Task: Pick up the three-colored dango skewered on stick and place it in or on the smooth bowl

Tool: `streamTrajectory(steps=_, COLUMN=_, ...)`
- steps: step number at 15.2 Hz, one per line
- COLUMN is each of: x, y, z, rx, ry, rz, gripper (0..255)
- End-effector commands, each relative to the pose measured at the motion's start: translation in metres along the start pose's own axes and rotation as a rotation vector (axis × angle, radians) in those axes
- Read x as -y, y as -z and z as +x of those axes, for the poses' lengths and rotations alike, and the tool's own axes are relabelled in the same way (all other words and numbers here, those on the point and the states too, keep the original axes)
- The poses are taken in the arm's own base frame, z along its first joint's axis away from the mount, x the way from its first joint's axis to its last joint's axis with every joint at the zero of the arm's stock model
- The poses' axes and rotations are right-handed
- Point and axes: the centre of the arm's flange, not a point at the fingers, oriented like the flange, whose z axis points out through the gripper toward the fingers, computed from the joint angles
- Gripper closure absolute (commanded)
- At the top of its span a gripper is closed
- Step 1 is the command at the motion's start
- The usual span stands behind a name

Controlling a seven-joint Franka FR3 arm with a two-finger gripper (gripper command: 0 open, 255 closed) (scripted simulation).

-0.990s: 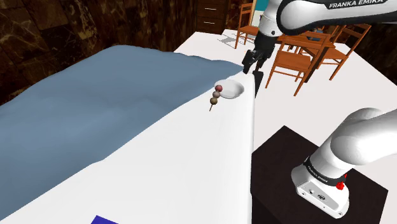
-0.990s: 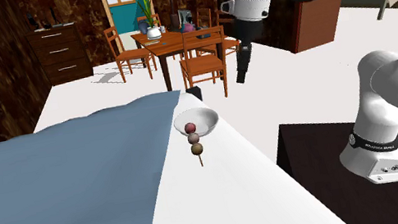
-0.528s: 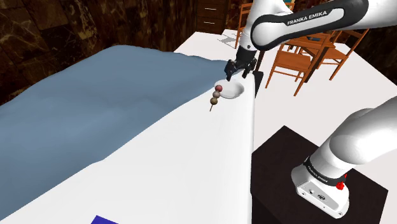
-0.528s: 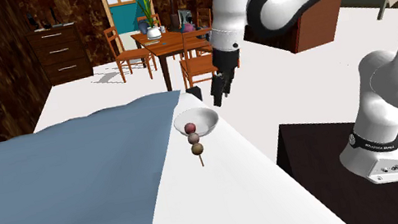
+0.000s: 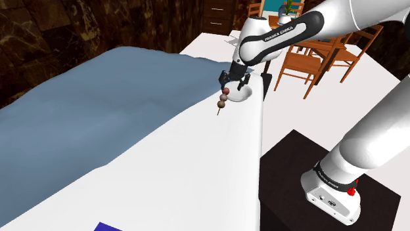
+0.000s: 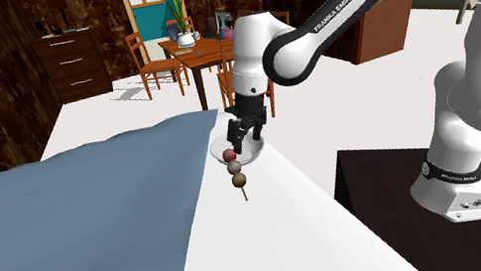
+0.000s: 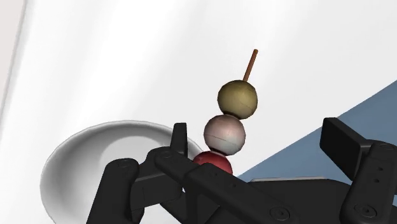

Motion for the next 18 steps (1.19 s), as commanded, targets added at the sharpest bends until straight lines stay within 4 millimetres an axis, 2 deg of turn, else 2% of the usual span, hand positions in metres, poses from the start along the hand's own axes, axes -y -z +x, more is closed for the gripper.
streamTrajectory(steps=1, x=0.004, y=-0.024, z=0.012, rx=0.006, ry=-0.058, rz=0.015, gripper=0)
streamTrajectory(steps=2, x=0.005, y=-0.036, z=0.019, rx=0.009, ry=-0.086, rz=0.022, gripper=0)
streamTrajectory(steps=3, x=0.005, y=-0.037, z=0.020, rx=0.009, ry=-0.089, rz=0.023, gripper=0)
streamTrajectory(steps=10, x=0.006, y=-0.077, z=0.020, rx=0.009, ry=-0.089, rz=0.023, gripper=0)
streamTrajectory(steps=18, x=0.006, y=-0.077, z=0.020, rx=0.009, ry=-0.089, rz=0.023, gripper=0)
